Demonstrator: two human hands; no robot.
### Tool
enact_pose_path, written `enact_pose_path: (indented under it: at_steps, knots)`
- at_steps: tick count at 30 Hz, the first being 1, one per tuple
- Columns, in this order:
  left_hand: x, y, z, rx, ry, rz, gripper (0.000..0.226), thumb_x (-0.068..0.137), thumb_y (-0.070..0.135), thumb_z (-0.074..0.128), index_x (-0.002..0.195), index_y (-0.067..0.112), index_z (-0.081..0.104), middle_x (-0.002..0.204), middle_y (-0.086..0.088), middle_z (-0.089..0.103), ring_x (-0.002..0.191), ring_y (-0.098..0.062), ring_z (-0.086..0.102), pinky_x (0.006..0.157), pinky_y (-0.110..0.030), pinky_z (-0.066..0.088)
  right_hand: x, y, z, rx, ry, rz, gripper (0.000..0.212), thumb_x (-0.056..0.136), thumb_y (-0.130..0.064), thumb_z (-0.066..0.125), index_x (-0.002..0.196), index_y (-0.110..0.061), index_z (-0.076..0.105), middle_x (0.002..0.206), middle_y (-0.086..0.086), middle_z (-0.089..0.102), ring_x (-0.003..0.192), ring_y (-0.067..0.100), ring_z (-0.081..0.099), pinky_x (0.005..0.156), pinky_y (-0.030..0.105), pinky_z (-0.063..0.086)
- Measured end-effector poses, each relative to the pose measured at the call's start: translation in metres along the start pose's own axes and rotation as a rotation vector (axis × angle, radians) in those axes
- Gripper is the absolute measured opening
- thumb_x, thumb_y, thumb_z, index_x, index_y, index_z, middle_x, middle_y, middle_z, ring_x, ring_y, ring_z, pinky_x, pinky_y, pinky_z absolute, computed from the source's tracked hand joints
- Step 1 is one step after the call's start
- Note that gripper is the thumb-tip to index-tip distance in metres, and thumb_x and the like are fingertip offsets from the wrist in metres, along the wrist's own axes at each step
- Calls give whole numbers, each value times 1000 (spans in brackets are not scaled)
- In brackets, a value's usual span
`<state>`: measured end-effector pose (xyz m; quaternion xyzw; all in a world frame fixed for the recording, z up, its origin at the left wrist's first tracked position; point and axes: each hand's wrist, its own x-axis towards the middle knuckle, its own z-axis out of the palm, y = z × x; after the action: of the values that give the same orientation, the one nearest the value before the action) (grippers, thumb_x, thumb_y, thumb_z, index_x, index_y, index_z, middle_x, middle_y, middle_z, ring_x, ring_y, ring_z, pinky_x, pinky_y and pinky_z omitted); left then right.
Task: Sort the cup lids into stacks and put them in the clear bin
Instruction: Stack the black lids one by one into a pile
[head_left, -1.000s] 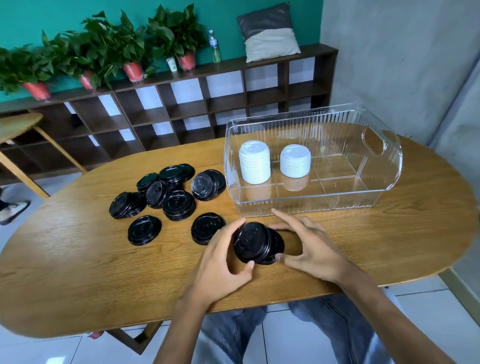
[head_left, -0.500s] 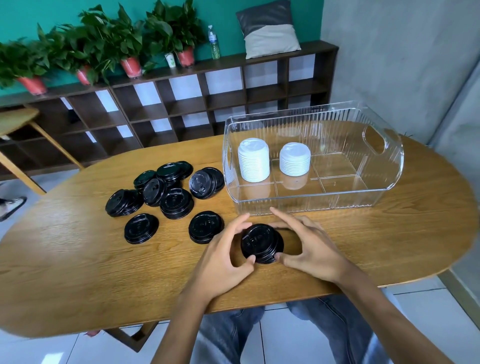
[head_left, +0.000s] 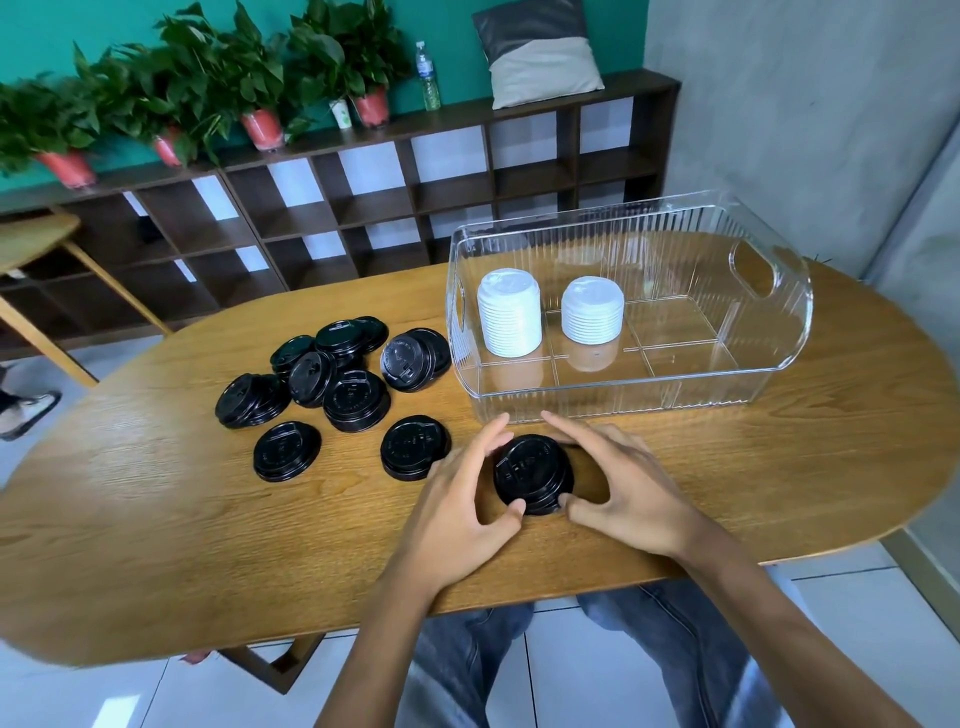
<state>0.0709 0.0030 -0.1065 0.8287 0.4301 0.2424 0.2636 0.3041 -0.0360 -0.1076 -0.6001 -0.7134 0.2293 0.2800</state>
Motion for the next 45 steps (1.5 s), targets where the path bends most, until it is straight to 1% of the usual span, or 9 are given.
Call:
enact_pose_path:
  at_steps: [5, 13, 19, 24, 28, 32, 38, 42, 45]
  knots:
    - [0, 0, 0, -20, 4, -9, 83, 87, 51, 62, 151, 62, 11, 150, 31, 45, 143, -2, 39, 121, -39, 29, -1, -1, 0, -1, 24, -35, 77, 85, -58, 61, 152, -52, 23, 141, -27, 48, 135, -4, 33, 115, 35, 25]
    - [0, -2, 3, -1, 21, 2, 80, 86, 57, 63, 146, 68, 12, 145, 29, 47, 134, 4, 45, 117, -33, 32, 0, -3, 1, 9, 85, -43, 58, 93, -44, 65, 146, -36, 43, 134, -22, 55, 129, 3, 45, 115, 42, 30]
    - [1, -5, 4, 17, 27, -13, 76, 86, 63, 59, 146, 69, 12, 144, 30, 49, 136, 5, 42, 118, -33, 30, 2, 0, 3, -35, 85, -43, 47, 95, -42, 61, 141, -34, 51, 132, -18, 58, 126, 5, 47, 111, 42, 33]
    - [1, -6, 5, 22, 21, -13, 76, 87, 63, 60, 150, 60, 18, 145, 29, 49, 137, 5, 42, 118, -32, 28, 3, 2, 5, -56, 91, -46, 44, 97, -35, 61, 141, -30, 53, 131, -15, 58, 126, 8, 47, 110, 41, 34]
    - [1, -6, 5, 50, 19, -18, 75, 87, 64, 59, 147, 67, 14, 144, 34, 46, 136, 5, 40, 113, -27, 27, 3, 2, 5, -67, 82, -47, 45, 98, -35, 60, 142, -30, 53, 134, -15, 56, 127, 8, 46, 111, 41, 33]
    - [2, -6, 6, 74, 8, -20, 75, 89, 64, 58, 151, 61, 16, 144, 34, 45, 137, 1, 39, 114, -28, 28, 4, 2, 5, -84, 74, -48, 48, 97, -43, 59, 143, -32, 51, 135, -17, 55, 126, 6, 45, 111, 40, 33]
    - [2, -7, 5, 29, 1, -49, 77, 87, 64, 59, 149, 66, 12, 147, 33, 46, 141, -3, 40, 116, -31, 27, 4, 6, 5, -56, 33, -38, 77, 82, -66, 64, 149, -41, 35, 139, -32, 44, 130, -5, 35, 109, 27, 24]
    - [1, -7, 5, 10, 2, -68, 78, 86, 61, 59, 147, 69, 11, 148, 35, 45, 141, -2, 39, 115, -30, 27, 5, 7, 6, -43, 30, -41, 87, 75, -67, 69, 150, -45, 29, 138, -36, 45, 130, -9, 34, 108, 25, 22]
    - [0, -4, 4, -21, 40, -57, 71, 87, 54, 57, 149, 61, 24, 144, 27, 51, 137, -3, 45, 117, -36, 35, 5, 8, 7, -22, 39, -34, 89, 74, -67, 70, 149, -46, 28, 135, -40, 45, 129, -13, 33, 107, 23, 21]
